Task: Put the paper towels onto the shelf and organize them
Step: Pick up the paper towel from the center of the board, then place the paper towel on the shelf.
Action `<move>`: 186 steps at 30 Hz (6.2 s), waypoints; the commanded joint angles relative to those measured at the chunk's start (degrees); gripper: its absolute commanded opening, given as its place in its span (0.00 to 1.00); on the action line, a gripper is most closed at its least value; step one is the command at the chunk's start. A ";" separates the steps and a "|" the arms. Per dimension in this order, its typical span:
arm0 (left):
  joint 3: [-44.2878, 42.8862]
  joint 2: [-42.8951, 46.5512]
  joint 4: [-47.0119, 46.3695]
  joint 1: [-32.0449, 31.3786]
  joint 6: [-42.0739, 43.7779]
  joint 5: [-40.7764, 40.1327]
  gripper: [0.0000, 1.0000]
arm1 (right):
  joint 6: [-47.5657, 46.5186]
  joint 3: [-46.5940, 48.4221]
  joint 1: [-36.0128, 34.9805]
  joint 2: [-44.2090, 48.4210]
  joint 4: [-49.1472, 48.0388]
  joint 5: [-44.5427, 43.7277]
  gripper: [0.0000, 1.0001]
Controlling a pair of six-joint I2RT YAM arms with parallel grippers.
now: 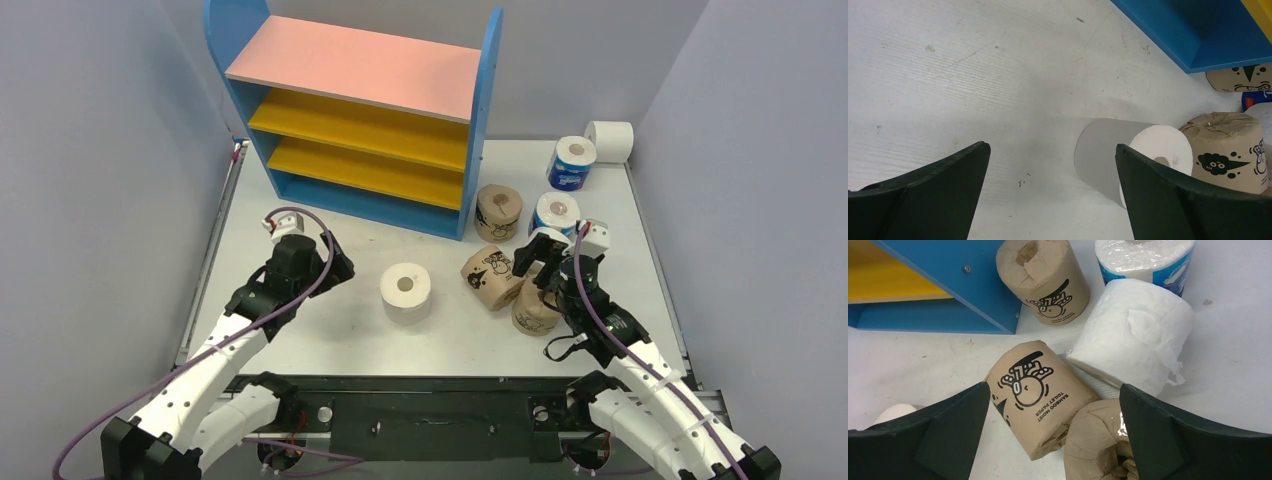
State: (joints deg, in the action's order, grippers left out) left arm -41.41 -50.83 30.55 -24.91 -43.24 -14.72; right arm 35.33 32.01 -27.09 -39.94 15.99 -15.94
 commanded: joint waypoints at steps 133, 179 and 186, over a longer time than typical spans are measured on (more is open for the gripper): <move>-24.96 -22.70 5.08 -14.93 5.21 -4.93 0.33 | -2.05 1.28 -14.01 3.29 4.06 -6.60 0.88; -81.35 -46.99 19.21 -3.22 7.09 -6.90 0.33 | -2.12 6.60 -14.00 -0.27 3.27 -7.24 0.87; -89.07 -51.31 24.64 -1.78 5.84 -4.77 0.35 | -1.75 6.61 -14.04 -0.40 3.33 -6.92 0.87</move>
State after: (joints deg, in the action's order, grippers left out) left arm -122.50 -99.94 54.08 -27.68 -36.36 -20.73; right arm 33.65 36.27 -40.60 -40.36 20.58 -21.89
